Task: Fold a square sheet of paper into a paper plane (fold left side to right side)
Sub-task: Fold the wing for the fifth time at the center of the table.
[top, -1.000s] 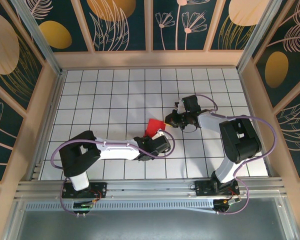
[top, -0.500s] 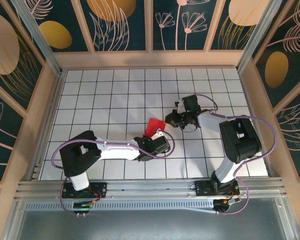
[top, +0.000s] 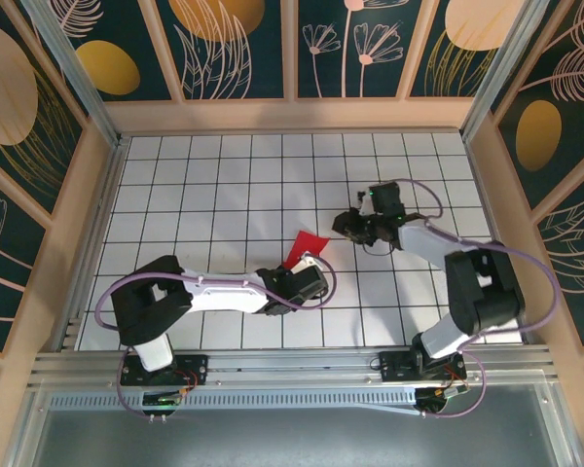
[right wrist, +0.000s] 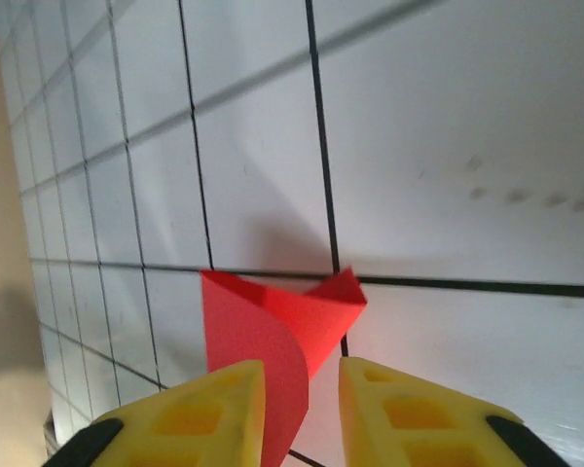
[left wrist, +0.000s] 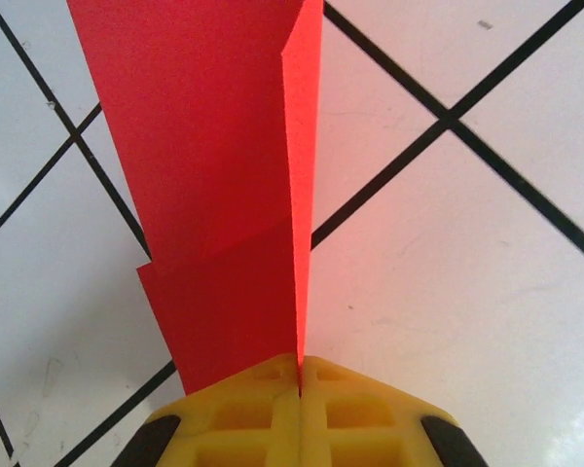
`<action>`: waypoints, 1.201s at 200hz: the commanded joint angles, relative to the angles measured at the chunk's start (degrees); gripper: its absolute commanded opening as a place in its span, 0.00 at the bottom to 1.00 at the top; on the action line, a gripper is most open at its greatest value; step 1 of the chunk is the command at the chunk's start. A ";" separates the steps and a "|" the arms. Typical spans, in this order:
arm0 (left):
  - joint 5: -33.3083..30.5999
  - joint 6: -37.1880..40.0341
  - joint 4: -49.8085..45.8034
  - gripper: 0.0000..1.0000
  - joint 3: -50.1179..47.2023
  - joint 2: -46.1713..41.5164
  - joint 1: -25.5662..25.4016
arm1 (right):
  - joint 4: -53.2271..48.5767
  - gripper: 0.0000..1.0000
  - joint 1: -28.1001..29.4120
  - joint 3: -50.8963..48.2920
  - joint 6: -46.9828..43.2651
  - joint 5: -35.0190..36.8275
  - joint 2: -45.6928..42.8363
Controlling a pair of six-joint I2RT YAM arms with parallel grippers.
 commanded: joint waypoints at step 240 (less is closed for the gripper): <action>56.44 -23.39 22.69 0.00 3.26 8.01 17.33 | 11.83 0.52 -3.99 -26.87 -1.06 -0.61 -25.22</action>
